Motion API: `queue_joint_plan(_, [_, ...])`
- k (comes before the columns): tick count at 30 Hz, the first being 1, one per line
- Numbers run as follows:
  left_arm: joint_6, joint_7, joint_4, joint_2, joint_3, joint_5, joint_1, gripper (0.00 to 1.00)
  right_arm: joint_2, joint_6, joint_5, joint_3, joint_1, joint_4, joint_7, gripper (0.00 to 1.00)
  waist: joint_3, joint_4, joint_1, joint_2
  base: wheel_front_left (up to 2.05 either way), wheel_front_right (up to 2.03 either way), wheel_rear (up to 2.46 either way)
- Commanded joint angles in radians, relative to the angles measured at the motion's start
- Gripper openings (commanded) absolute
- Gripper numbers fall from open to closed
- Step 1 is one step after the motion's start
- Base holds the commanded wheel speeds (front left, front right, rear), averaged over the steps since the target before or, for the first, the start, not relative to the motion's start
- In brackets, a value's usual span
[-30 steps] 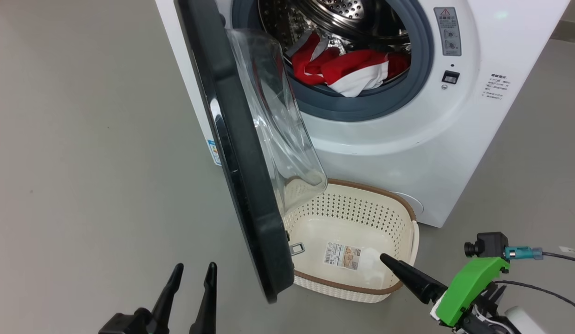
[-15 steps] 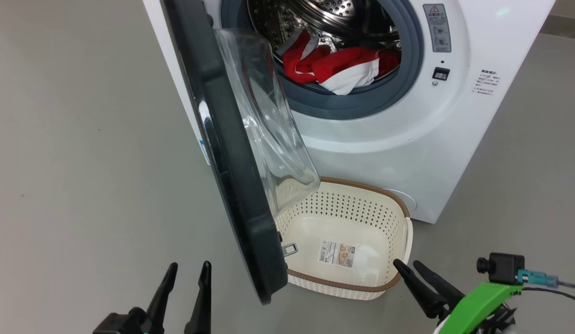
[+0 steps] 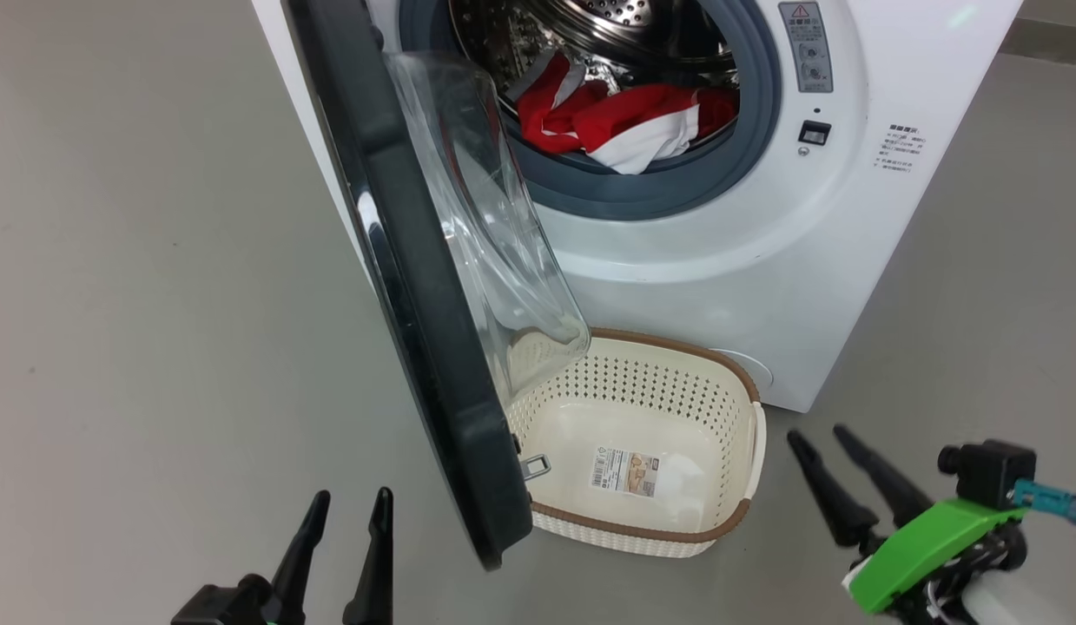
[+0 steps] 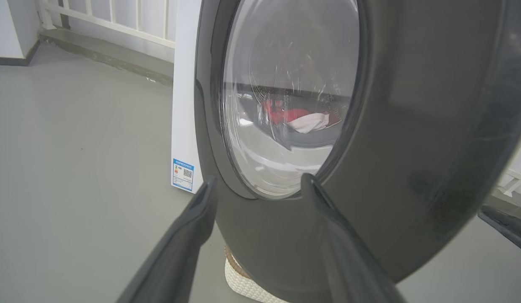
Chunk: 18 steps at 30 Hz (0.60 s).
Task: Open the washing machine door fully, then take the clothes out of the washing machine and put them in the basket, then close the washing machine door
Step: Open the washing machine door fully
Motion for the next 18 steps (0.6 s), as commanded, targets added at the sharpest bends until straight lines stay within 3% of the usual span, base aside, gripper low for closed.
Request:
queue_joint_plan(1, [-0.003,-0.012,-0.019,0.007,0.034,0.004,-0.029,1.00,0.005,0.007,-0.054,-0.030,0.006,-0.023,-0.013,1.00,0.001,0.000,0.0000,-0.0001,0.00,0.00,0.00])
queue_joint_plan(10, [-0.002,-0.012,-0.021,0.007,0.035,0.004,-0.032,1.00,0.109,0.007,-0.420,-0.293,0.088,-0.084,-0.014,1.00,0.004,-0.003,0.0000,-0.0001,0.00,0.00,0.00])
queue_joint_plan(18, [-0.003,-0.012,-0.024,0.007,0.034,0.005,-0.033,1.00,0.171,0.007,-0.598,-0.413,0.138,-0.137,-0.014,1.00,0.003,0.000,0.0000,-0.0001,0.00,0.00,0.00])
